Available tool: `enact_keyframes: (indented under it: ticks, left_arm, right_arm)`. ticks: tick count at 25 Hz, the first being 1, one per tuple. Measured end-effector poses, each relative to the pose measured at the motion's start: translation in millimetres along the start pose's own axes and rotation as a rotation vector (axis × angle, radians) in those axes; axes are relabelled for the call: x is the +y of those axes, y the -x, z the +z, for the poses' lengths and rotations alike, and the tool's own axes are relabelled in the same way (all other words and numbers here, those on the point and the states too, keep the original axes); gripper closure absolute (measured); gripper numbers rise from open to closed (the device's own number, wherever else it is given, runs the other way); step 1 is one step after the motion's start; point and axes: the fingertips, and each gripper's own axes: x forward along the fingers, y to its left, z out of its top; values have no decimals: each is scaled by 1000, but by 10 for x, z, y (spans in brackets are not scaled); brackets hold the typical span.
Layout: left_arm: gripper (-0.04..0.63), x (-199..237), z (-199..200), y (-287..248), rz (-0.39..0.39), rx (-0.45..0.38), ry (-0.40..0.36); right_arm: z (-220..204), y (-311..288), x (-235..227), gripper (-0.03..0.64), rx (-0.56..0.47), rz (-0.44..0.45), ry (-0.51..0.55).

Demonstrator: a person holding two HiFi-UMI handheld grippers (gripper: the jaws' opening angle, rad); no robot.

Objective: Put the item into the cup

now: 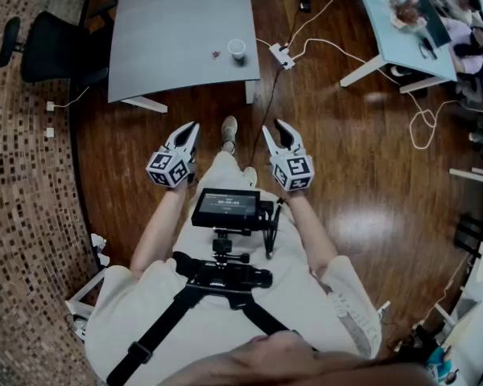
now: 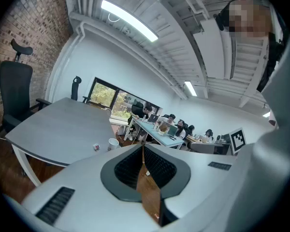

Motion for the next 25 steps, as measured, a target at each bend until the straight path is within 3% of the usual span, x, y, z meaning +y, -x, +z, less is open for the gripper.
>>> enact_keyframes:
  ticks: [4,9,18,25]
  left_arm:
    - [586,111,95,-206,-21,6,-22]
    - [586,448,369,-710,-44,51,-15]
    - [586,1030,606,-1299,-77,140,-46]
    - [552,1369,558,-1718,-150,269,-109]
  right_arm:
    - [47,-140,-90,459,8,-20,6]
    - [210,-728,-345,459,25,-30,9]
    - [438,-1530,-431,459,56,5,35]
    - [604,-1948,-565,459,61,-22,38]
